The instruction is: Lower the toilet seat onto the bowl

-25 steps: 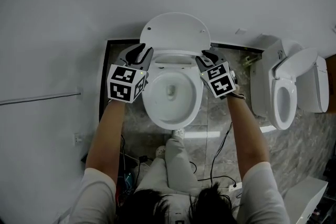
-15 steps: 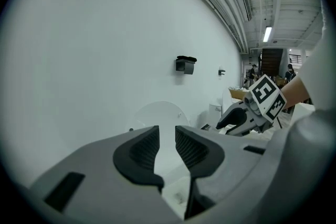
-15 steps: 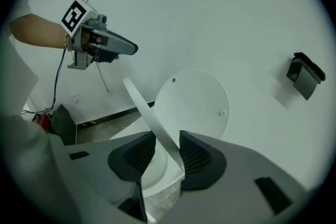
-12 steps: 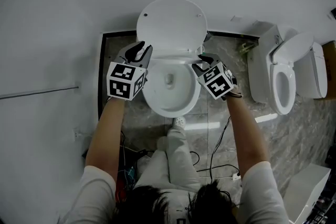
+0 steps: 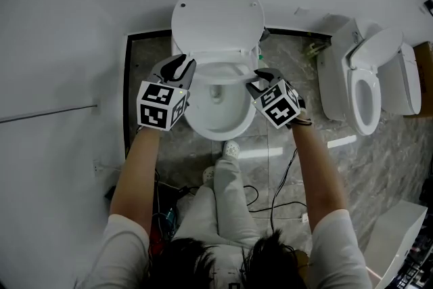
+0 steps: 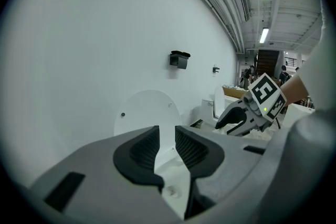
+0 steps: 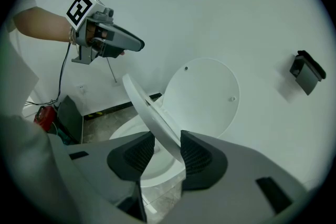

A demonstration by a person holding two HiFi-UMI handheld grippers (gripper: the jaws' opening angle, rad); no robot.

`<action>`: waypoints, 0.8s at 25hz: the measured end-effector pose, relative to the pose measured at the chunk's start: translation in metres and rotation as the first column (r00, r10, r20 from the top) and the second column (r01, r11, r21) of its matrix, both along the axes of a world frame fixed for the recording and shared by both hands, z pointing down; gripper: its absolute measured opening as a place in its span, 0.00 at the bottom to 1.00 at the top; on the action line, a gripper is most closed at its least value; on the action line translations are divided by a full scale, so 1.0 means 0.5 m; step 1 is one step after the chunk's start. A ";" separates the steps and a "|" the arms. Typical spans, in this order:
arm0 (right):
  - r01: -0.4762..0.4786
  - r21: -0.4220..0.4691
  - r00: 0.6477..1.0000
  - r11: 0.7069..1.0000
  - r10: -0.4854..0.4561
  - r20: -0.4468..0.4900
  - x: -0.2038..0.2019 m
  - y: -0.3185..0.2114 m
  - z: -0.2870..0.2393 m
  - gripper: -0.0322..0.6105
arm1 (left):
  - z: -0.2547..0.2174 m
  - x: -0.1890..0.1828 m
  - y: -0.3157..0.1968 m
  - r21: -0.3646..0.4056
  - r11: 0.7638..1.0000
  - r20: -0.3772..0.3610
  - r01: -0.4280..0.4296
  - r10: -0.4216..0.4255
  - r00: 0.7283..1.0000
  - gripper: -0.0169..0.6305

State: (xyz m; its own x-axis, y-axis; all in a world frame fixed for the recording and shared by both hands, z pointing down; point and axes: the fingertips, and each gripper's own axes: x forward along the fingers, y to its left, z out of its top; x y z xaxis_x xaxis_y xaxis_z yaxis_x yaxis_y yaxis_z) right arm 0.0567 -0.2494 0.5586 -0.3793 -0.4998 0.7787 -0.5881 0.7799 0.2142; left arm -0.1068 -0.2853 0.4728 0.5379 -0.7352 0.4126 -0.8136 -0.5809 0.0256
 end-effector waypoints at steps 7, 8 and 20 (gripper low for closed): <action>0.019 -0.033 1.000 0.999 -0.020 -0.017 0.002 0.039 0.029 0.33 | 0.051 0.016 0.043 -0.052 0.999 -0.010 -0.001 0.001 1.000 0.18; 0.019 -0.037 1.000 0.999 -0.019 -0.018 0.002 0.045 0.033 0.33 | 0.057 0.017 0.051 -0.059 0.998 -0.012 0.000 -0.001 1.000 0.18; -0.003 -0.110 0.998 0.994 0.010 0.063 -0.009 0.124 0.078 0.43 | 0.139 0.033 0.142 -0.159 0.987 0.000 0.030 -0.030 1.000 0.18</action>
